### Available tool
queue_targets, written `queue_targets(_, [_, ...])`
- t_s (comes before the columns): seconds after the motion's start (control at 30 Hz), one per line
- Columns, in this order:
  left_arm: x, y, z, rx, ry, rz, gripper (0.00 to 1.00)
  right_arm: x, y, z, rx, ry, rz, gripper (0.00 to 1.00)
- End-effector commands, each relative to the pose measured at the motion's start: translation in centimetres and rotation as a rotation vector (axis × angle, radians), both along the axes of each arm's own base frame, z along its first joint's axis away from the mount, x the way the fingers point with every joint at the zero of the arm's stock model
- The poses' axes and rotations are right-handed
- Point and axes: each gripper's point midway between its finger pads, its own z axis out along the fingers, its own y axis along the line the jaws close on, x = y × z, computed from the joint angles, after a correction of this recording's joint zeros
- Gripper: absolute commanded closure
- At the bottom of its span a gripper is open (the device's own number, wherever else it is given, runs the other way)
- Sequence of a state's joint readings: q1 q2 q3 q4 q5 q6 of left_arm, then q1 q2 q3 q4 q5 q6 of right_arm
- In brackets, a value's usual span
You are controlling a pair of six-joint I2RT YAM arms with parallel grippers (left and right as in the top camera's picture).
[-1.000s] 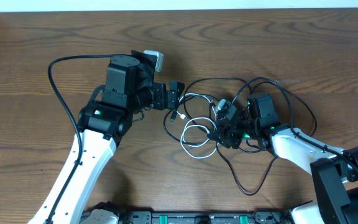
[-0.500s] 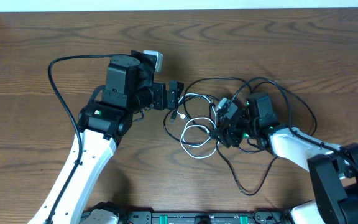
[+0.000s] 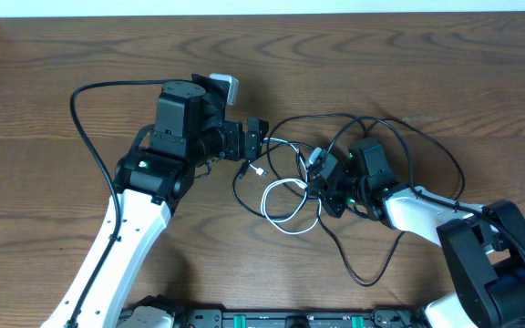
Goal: Untangle cables
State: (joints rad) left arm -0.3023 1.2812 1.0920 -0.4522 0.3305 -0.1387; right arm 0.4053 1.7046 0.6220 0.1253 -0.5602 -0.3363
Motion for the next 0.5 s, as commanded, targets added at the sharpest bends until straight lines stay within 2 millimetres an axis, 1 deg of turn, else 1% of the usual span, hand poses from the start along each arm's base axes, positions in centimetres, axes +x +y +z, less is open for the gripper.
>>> queue_targets(0.0, [0.4,0.2,0.7,-0.002,-0.011,0.017,0.0,0.0,0.1,-0.3,-0.006,0.013,-0.005,0.99])
queue_targets(0.07, [0.5,0.2,0.7,-0.002,-0.011,0.017,0.0,0.3,0.4,0.5,0.028,0.029,-0.043,0.99])
queue_targets(0.2, [0.5,0.2,0.7,-0.002,-0.011,0.017,0.0,0.9,0.9,4.2,0.093,-0.04,-0.046,0.99])
queue_targets(0.23, [0.5,0.2,0.7,-0.002,-0.011,0.017,0.0,1.1,1.1,6.1,0.125,-0.074,-0.058,0.99])
queue_targets(0.37, [0.5,0.2,0.7,-0.002,-0.011,0.017,0.0,1.4,1.2,11.3,0.196,-0.188,-0.068,0.99])
queue_targets(0.4, [0.5,0.2,0.7,-0.002,-0.011,0.017,0.0,1.3,1.2,13.4,0.224,-0.243,-0.067,0.99])
queue_targets(0.47, [0.5,0.2,0.7,-0.002,-0.011,0.017,0.0,1.0,1.0,16.2,0.26,-0.313,-0.064,0.99])
